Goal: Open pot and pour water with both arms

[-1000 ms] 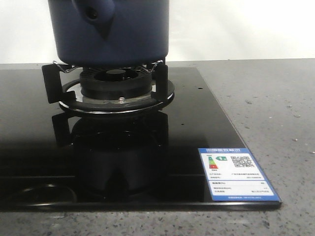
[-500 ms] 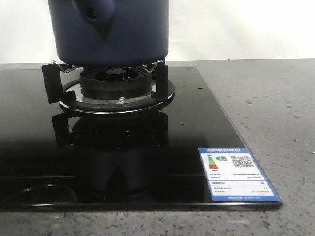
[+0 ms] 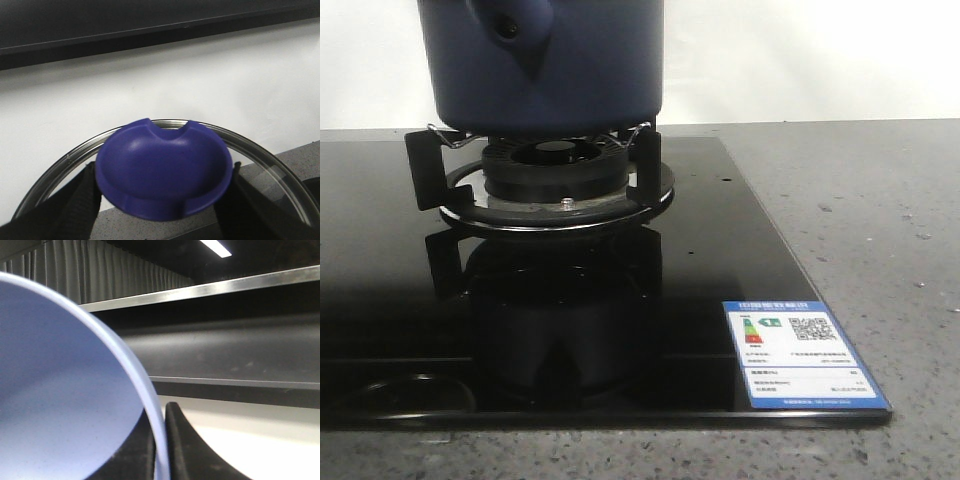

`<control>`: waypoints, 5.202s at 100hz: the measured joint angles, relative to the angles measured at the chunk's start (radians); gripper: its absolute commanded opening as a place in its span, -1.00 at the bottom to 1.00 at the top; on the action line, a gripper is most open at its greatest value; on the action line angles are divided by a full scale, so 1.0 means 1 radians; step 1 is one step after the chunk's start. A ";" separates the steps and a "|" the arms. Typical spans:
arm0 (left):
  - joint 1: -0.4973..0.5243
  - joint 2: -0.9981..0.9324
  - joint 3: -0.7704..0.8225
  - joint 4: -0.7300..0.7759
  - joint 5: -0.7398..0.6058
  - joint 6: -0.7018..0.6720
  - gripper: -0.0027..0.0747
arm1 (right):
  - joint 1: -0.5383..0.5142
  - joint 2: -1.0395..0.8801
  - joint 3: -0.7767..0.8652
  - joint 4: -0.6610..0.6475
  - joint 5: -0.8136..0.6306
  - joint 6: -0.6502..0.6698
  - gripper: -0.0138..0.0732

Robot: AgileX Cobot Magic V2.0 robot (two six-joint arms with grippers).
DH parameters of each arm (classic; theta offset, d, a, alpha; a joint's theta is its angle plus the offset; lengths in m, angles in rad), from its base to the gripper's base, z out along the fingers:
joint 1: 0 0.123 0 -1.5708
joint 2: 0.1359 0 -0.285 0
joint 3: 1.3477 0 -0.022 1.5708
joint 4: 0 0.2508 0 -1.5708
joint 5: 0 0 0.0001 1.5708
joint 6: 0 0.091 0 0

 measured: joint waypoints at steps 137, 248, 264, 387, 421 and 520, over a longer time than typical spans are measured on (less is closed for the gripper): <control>-0.318 0.046 0.000 -0.073 0.047 0.021 0.07 | -0.572 -0.163 -0.308 0.076 1.946 0.026 -0.78; -0.377 0.099 -0.004 -0.094 0.051 0.053 0.07 | -0.603 -0.038 -0.106 0.074 1.862 0.033 -0.11; -0.377 0.099 -0.004 -0.094 0.051 0.053 0.07 | -0.603 -0.047 -0.117 0.074 1.896 0.033 0.21; -0.420 0.300 -0.007 -0.179 0.197 0.346 0.07 | -0.607 -0.427 -0.260 0.074 2.010 0.029 0.21; -0.418 0.300 -0.007 -0.175 0.173 0.348 0.07 | -0.607 -0.427 -0.260 0.074 2.010 0.029 0.21; -0.397 0.300 -0.010 -0.173 0.196 0.355 0.54 | -0.607 -0.427 -0.260 0.074 2.010 0.027 0.21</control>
